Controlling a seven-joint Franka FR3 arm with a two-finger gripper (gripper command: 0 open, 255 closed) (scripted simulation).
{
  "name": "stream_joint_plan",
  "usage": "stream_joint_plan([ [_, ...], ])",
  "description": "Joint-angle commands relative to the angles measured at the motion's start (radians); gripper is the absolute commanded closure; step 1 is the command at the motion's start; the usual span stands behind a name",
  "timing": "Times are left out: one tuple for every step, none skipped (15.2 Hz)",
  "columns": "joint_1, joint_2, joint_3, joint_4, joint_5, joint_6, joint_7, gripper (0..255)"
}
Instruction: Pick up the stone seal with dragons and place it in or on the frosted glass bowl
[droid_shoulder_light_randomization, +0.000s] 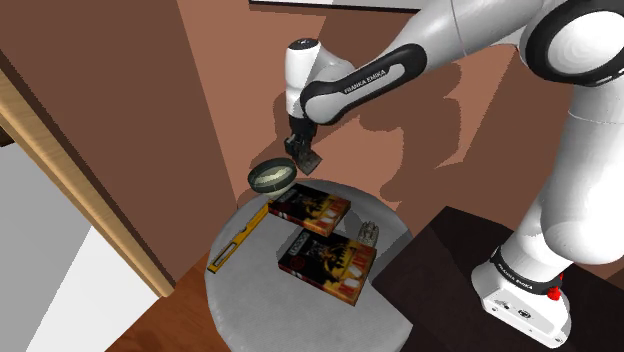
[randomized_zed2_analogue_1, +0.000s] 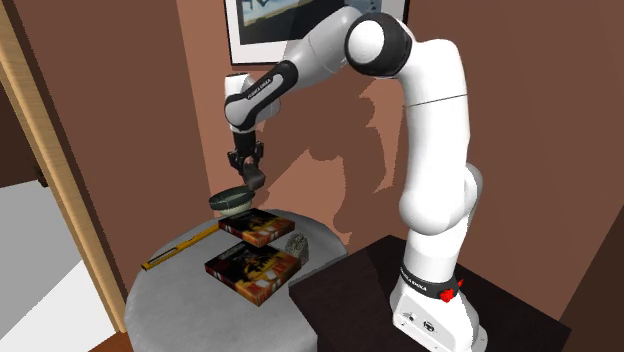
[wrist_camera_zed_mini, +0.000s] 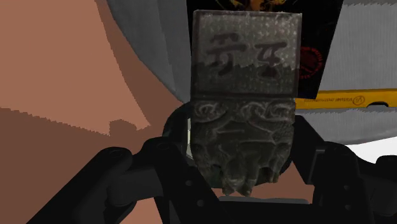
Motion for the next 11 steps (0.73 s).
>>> stream_joint_plan([
  [0.002, 0.071, -0.005, 0.11, -0.006, -0.039, -0.011, 255],
  [0.005, 0.11, -0.007, 0.172, -0.009, -0.061, -0.016, 255],
  [0.008, 0.151, -0.01, 0.237, -0.012, -0.085, -0.022, 255],
  [0.011, 0.193, -0.012, 0.305, -0.014, -0.111, -0.029, 255],
  [0.016, 0.237, -0.015, 0.377, -0.016, -0.139, -0.036, 255],
  [0.021, 0.288, -0.018, 0.462, -0.018, -0.173, -0.045, 255],
  [0.021, 0.291, -0.019, 0.454, -0.019, -0.161, -0.043, 255],
  [0.021, 0.295, -0.019, 0.447, -0.021, -0.15, -0.04, 255],
  [0.021, 0.299, -0.02, 0.439, -0.022, -0.139, -0.038, 255],
  [0.021, 0.303, -0.021, 0.432, -0.024, -0.128, -0.036, 255],
  [0.021, 0.307, -0.022, 0.426, -0.025, -0.118, -0.034, 255],
])
